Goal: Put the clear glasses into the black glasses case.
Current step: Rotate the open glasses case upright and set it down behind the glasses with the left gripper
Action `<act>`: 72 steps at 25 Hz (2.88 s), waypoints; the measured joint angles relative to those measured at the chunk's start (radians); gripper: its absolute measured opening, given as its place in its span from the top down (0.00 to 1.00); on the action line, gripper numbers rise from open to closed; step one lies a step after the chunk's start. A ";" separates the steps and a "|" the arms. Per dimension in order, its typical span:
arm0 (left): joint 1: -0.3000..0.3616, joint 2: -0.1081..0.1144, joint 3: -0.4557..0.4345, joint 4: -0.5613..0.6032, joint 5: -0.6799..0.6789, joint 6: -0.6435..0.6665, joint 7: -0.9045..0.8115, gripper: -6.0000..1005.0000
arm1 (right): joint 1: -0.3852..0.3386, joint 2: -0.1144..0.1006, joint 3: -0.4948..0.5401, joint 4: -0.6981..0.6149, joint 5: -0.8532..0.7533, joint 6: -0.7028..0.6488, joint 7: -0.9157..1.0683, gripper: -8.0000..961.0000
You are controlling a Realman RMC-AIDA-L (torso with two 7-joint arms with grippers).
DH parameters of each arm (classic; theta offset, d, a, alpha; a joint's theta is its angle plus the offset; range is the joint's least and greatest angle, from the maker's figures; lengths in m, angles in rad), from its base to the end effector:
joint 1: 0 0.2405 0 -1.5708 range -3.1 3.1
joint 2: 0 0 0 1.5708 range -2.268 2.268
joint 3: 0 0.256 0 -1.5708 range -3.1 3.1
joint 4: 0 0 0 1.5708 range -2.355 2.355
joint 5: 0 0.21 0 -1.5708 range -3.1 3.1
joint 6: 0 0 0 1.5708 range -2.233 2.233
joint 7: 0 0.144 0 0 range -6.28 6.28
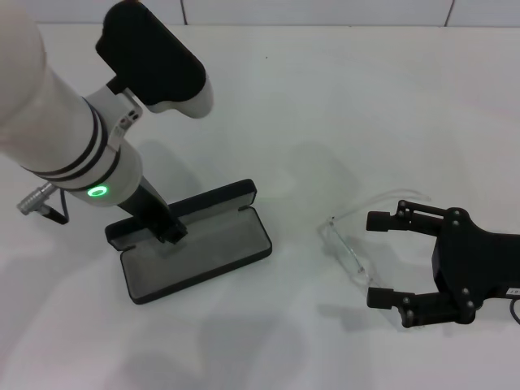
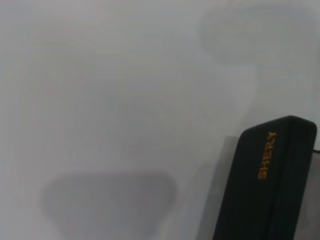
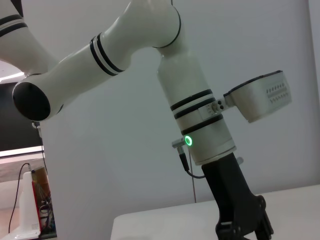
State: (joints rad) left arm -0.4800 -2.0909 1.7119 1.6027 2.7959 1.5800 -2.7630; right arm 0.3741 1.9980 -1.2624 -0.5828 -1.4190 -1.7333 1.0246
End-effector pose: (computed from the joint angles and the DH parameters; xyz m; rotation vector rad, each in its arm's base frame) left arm -0.1675 0.3171 -0.0186 -2.4746 -0.7366 0.7101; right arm 0.2438 0.2651 -0.0137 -2.8701 0.1400 1.0907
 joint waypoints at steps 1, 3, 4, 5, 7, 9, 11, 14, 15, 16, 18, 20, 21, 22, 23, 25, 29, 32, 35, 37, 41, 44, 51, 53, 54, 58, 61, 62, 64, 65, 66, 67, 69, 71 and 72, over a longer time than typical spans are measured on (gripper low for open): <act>0.000 0.000 0.002 0.002 0.000 -0.001 0.000 0.43 | 0.000 0.000 0.000 0.000 0.000 0.000 0.000 0.09; -0.002 0.000 0.003 0.003 0.000 -0.003 0.001 0.44 | 0.000 0.000 0.000 0.000 0.000 0.000 0.000 0.09; -0.003 0.000 0.004 0.002 0.001 -0.003 0.001 0.44 | 0.000 0.000 0.000 0.000 0.000 0.000 0.000 0.09; -0.004 0.000 0.006 0.002 0.002 -0.003 0.001 0.45 | 0.000 0.000 0.000 0.000 0.000 0.000 0.000 0.09; -0.004 0.000 0.010 0.002 0.002 -0.003 0.001 0.51 | 0.000 0.000 0.000 0.000 0.000 0.002 0.000 0.09; -0.004 0.000 0.013 0.007 -0.001 -0.003 0.001 0.63 | 0.000 -0.001 0.000 0.000 0.001 0.004 0.000 0.09; -0.002 0.000 0.015 0.015 -0.005 -0.003 0.001 0.72 | 0.000 -0.002 0.000 0.000 0.001 0.006 0.000 0.09; 0.002 0.000 0.022 0.029 -0.007 -0.003 0.003 0.81 | 0.000 -0.002 0.000 0.000 0.001 0.006 0.000 0.09; 0.002 0.000 0.023 0.032 -0.007 -0.003 0.004 0.81 | 0.000 -0.002 0.000 0.000 0.001 0.006 0.000 0.09; 0.003 0.000 0.024 0.034 -0.007 -0.004 0.005 0.81 | 0.000 -0.002 0.000 0.000 0.001 0.007 0.000 0.09; 0.001 0.001 0.024 0.036 -0.006 -0.006 0.014 0.81 | 0.000 -0.002 0.000 0.000 0.001 0.007 0.000 0.09; -0.001 0.001 0.021 0.036 -0.004 -0.010 0.038 0.81 | -0.003 -0.001 0.000 0.000 0.001 0.008 0.000 0.09; -0.002 0.001 0.018 0.040 -0.003 -0.019 0.059 0.81 | -0.005 -0.001 0.000 0.000 0.001 0.008 -0.001 0.09; -0.003 0.001 0.016 0.043 -0.002 -0.027 0.077 0.81 | -0.007 -0.001 0.000 0.000 0.001 0.009 -0.004 0.09; -0.003 0.002 0.015 0.050 -0.002 -0.041 0.103 0.81 | -0.008 -0.001 0.000 0.000 0.003 0.009 -0.007 0.09; -0.002 0.003 0.011 0.062 0.005 -0.069 0.161 0.81 | -0.009 0.000 0.000 0.001 0.004 0.009 -0.011 0.09; -0.004 0.003 -0.018 0.082 0.018 -0.153 0.348 0.81 | -0.011 0.003 0.001 0.003 0.006 0.009 -0.015 0.09; -0.012 0.001 -0.043 0.084 -0.001 -0.244 0.524 0.81 | -0.011 0.004 0.002 0.011 0.007 0.006 -0.020 0.09; -0.027 0.002 -0.053 0.063 -0.017 -0.278 0.591 0.81 | -0.011 0.011 0.003 0.015 0.007 0.005 -0.021 0.09; -0.058 0.002 -0.063 0.019 -0.040 -0.305 0.641 0.81 | -0.011 0.012 0.004 0.015 0.007 0.005 -0.021 0.09; -0.122 0.001 -0.062 -0.083 -0.055 -0.350 0.655 0.81 | -0.009 0.014 0.004 0.030 0.016 0.003 -0.022 0.09; -0.147 0.001 -0.054 -0.144 -0.059 -0.386 0.663 0.81 | -0.009 0.014 0.003 0.039 0.023 0.002 -0.023 0.09; -0.167 0.000 -0.041 -0.220 -0.084 -0.468 0.687 0.81 | -0.011 0.015 0.003 0.053 0.026 0.001 -0.023 0.09; -0.169 0.000 -0.033 -0.233 -0.083 -0.485 0.687 0.81 | -0.010 0.015 0.003 0.053 0.030 0.001 -0.023 0.09; -0.172 -0.001 -0.018 -0.258 -0.079 -0.523 0.680 0.81 | -0.009 0.015 0.003 0.053 0.032 0.001 -0.023 0.09; -0.174 -0.001 0.007 -0.289 -0.076 -0.576 0.674 0.81 | -0.003 0.015 0.003 0.054 0.035 0.005 -0.023 0.09; -0.190 -0.001 0.022 -0.320 -0.075 -0.593 0.677 0.81 | 0.000 0.015 0.003 0.054 0.035 0.008 -0.023 0.09; -0.198 -0.001 0.024 -0.335 -0.076 -0.597 0.677 0.81 | 0.000 0.015 0.003 0.054 0.035 0.009 -0.023 0.09; -0.219 -0.001 0.024 -0.374 -0.082 -0.601 0.677 0.81 | 0.002 0.015 0.005 0.054 0.035 0.010 -0.023 0.09; -0.225 -0.001 0.024 -0.387 -0.085 -0.603 0.677 0.81 | 0.003 0.015 0.007 0.054 0.035 0.010 -0.023 0.09; -0.233 -0.002 0.022 -0.404 -0.088 -0.610 0.677 0.81 | 0.004 0.015 0.009 0.054 0.035 0.010 -0.023 0.09; -0.236 -0.001 0.022 -0.412 -0.090 -0.618 0.677 0.81 | 0.005 0.015 0.012 0.054 0.035 0.010 -0.023 0.09; -0.239 -0.002 0.022 -0.419 -0.095 -0.635 0.678 0.81 | 0.006 0.015 0.016 0.054 0.035 0.010 -0.023 0.09; -0.239 -0.001 0.023 -0.419 -0.106 -0.653 0.683 0.82 | 0.006 0.015 0.021 0.054 0.035 0.011 -0.023 0.09; -0.238 -0.002 0.023 -0.417 -0.108 -0.660 0.685 0.82 | 0.007 0.015 0.024 0.054 0.035 0.011 -0.023 0.09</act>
State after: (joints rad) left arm -0.7175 -2.0924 1.7352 1.1853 2.6879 0.9204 -2.0776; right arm 0.3808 2.0125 -1.2384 -0.5291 -1.3835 -1.7222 1.0016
